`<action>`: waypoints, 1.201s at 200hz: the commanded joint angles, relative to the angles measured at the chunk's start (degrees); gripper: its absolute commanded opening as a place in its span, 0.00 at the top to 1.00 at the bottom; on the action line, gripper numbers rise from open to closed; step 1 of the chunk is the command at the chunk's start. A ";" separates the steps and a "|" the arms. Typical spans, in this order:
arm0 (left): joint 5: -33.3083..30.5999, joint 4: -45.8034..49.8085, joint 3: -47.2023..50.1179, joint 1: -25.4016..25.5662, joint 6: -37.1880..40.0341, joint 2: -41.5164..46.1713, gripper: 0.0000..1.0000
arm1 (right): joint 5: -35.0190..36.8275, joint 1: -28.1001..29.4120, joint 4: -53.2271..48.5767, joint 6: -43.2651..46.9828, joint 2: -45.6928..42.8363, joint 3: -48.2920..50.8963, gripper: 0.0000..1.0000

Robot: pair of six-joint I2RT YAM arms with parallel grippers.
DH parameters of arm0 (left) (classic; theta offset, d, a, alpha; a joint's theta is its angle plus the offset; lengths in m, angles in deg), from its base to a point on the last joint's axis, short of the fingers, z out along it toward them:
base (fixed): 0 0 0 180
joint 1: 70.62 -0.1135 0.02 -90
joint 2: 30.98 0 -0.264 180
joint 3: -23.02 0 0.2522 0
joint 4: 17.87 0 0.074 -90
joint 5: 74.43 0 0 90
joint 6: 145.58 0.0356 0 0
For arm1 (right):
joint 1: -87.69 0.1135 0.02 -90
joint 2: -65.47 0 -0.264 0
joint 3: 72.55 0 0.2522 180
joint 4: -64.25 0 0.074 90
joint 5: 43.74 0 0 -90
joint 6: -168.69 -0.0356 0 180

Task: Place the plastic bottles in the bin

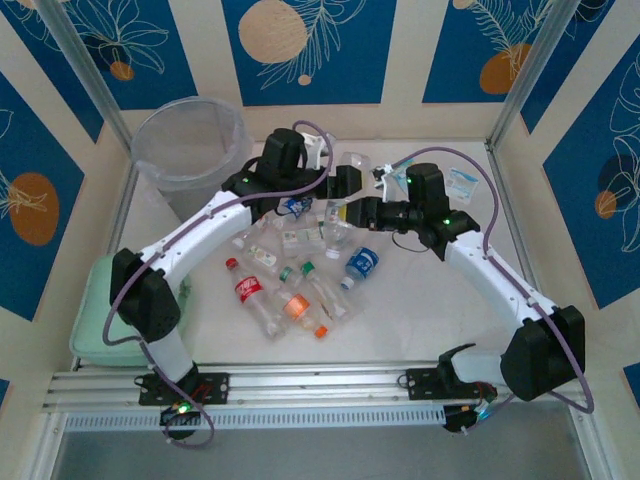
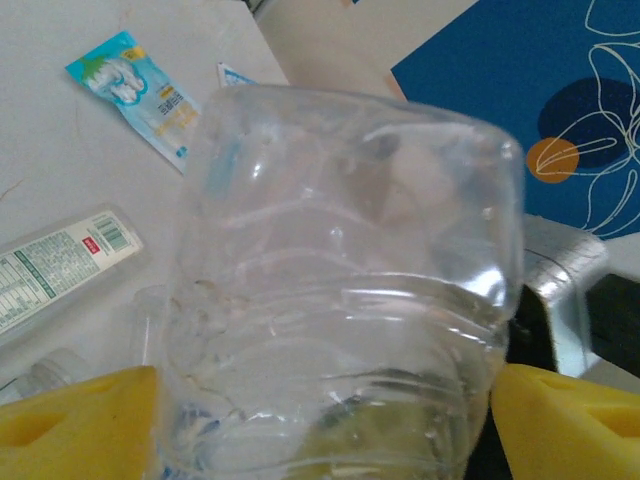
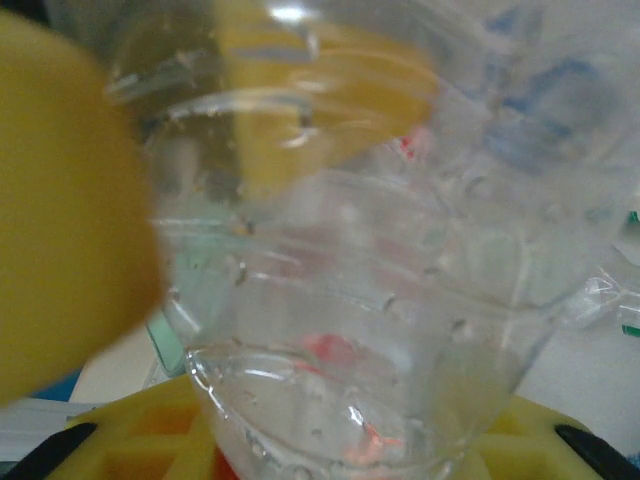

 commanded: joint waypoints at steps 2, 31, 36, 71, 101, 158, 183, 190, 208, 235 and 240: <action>1.93 -1.16 -0.34 0.63 -0.45 -1.17 0.21 | -1.61 0.44 2.07 0.77 0.74 -2.30 0.71; 1.51 -0.91 -0.78 0.63 -0.58 -1.37 0.40 | -1.26 0.43 1.92 1.11 1.39 -2.42 0.68; 1.43 -0.73 -0.93 0.59 -0.49 -1.42 0.43 | -1.18 0.41 1.92 1.18 1.43 -2.42 0.66; 1.59 -1.89 -0.63 0.63 -0.79 -1.33 0.52 | -1.11 0.32 0.34 1.60 1.61 -2.51 0.45; 1.18 -0.90 -2.04 0.35 0.21 -1.98 0.53 | -1.50 -0.48 -3.52 1.82 0.45 -1.99 0.20; -0.85 9.47 -15.34 -5.61 9.48 -2.16 0.55 | 7.69 -5.85 -6.24 -2.69 -11.44 6.93 0.01; -2.47 15.28 -23.60 -10.09 13.57 -2.50 0.57 | 9.69 -9.79 -3.34 -7.10 -15.51 12.25 0.01; -3.02 17.00 -25.72 -11.70 14.60 -2.44 0.58 | 10.65 -10.48 -3.90 -7.80 -15.81 12.52 0.01; -4.92 19.88 -29.47 -16.14 16.69 -1.37 0.59 | 14.04 -10.76 -6.71 -7.48 -15.69 11.41 0.01; -9.35 21.43 -30.66 -23.33 20.49 1.77 0.64 | 16.38 -10.89 -10.65 -4.72 -13.74 9.52 0.01; -10.98 21.72 -30.70 -24.69 21.24 2.19 0.65 | 16.30 -10.91 -10.92 -4.40 -13.31 9.28 0.01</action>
